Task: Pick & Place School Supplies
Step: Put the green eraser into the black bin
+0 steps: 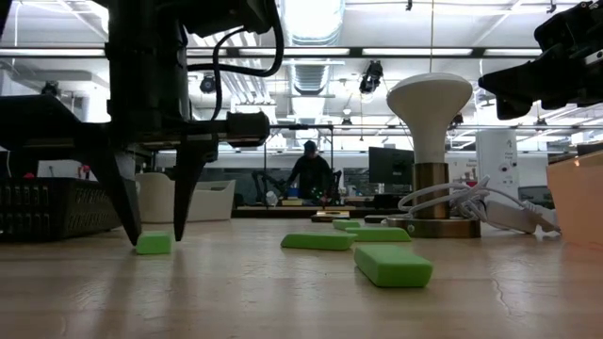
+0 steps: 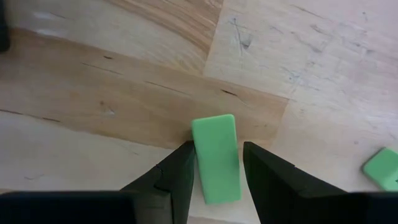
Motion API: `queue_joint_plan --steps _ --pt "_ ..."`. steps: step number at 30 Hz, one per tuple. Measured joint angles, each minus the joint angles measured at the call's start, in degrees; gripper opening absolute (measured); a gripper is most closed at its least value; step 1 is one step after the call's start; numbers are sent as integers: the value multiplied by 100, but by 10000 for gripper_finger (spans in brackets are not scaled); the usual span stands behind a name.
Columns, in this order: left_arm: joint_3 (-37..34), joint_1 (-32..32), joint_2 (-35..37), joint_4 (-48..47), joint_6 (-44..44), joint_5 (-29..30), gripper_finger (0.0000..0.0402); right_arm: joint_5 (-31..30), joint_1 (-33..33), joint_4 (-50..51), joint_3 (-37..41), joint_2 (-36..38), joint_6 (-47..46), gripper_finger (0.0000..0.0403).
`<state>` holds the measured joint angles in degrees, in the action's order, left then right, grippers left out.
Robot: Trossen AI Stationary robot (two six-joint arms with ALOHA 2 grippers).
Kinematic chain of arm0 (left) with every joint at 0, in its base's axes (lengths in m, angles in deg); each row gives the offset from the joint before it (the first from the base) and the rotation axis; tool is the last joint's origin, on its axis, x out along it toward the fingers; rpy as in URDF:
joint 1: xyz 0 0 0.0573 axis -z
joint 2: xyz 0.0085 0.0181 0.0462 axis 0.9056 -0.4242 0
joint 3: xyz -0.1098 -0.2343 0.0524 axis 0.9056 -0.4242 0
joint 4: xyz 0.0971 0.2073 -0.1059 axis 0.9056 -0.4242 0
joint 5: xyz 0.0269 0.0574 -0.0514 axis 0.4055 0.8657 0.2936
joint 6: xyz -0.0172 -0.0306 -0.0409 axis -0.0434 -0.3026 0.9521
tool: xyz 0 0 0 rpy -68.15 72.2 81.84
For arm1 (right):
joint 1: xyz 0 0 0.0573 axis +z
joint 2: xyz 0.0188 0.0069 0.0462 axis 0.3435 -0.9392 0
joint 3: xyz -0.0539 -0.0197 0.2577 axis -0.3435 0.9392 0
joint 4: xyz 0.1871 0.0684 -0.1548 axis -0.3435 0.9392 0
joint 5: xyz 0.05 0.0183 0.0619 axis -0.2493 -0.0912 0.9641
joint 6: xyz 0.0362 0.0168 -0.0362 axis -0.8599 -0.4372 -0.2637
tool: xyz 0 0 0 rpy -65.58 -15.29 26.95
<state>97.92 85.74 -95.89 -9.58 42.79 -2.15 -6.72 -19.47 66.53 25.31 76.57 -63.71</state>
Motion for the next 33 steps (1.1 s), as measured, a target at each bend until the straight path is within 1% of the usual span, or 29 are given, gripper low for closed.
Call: queue_joint_plan --steps 12,20,23,29,33 --pt "-237 0 33 268 7 -31 142 0 0 0 0 0 0 36" --pt "-247 0 33 295 7 -46 142 1 0 0 0 0 0 36" --pt "-251 0 31 293 9 -48 132 0 -2 0 0 0 0 36" --pt "-254 0 26 286 16 -46 97 0 -2 0 0 0 0 36" --pt "-256 0 23 290 22 -45 92 0 -2 0 0 0 0 36"
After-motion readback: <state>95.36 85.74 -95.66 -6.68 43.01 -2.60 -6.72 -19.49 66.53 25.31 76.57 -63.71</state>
